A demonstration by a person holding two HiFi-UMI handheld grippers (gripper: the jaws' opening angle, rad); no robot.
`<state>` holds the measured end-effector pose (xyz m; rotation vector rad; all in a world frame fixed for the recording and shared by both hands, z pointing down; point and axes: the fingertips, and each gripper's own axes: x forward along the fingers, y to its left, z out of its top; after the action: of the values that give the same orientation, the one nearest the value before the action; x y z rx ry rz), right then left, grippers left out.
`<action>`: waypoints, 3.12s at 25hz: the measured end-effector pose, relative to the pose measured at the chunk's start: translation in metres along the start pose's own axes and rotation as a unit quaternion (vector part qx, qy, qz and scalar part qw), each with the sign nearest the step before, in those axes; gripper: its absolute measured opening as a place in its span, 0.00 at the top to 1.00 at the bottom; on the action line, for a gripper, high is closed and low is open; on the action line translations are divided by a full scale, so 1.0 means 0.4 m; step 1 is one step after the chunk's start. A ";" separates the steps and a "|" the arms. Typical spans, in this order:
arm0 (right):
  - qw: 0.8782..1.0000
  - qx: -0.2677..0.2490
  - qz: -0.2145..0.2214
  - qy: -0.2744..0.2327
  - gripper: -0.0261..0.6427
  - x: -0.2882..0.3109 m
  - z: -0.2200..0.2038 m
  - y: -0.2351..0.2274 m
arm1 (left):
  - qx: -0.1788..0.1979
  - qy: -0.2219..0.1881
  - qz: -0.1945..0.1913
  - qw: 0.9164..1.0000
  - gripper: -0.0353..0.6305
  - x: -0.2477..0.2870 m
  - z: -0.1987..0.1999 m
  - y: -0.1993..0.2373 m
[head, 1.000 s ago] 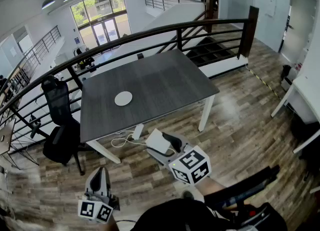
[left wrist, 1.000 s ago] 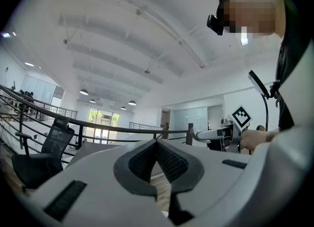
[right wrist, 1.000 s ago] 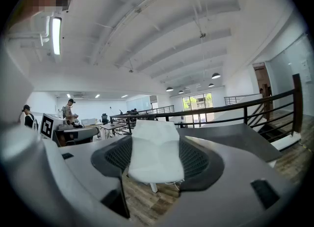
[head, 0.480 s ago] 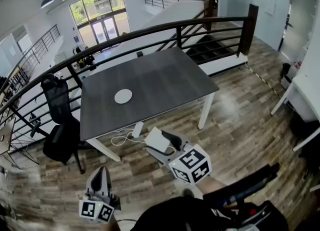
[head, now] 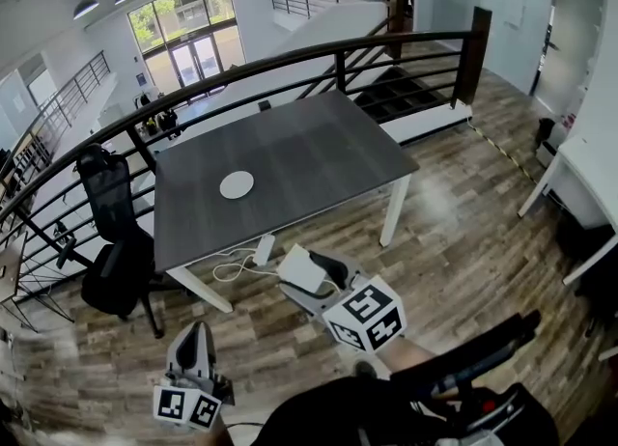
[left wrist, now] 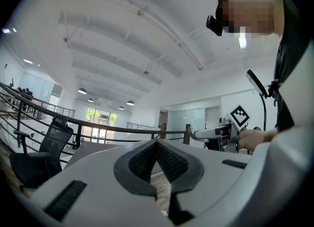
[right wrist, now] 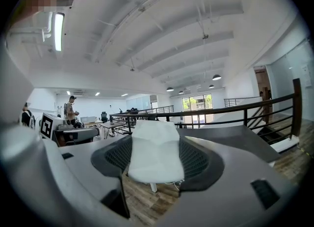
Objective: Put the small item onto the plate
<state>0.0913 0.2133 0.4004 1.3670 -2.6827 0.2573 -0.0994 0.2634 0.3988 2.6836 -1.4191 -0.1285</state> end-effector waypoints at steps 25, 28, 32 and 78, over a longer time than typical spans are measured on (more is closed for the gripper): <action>0.999 0.011 -0.032 -0.008 0.51 0.072 -0.010 0.199 | -0.006 -0.004 -0.054 0.999 0.94 -0.147 0.001 0.130; 1.000 0.009 -0.025 -0.004 0.51 0.094 -0.014 0.198 | -0.007 -0.005 -0.050 0.999 0.94 -0.139 0.000 0.144; 1.000 0.012 -0.016 -0.008 0.51 0.130 -0.004 0.169 | -0.007 -0.005 -0.039 0.999 0.94 -0.101 -0.002 0.162; 0.995 0.028 0.098 -0.004 0.51 0.433 0.081 -0.547 | 0.040 0.030 0.065 0.997 0.94 0.635 0.018 0.131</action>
<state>0.1665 -0.0566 0.4213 1.1196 -2.8381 0.3475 -0.0006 0.0238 0.3918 2.6229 -1.6074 0.0195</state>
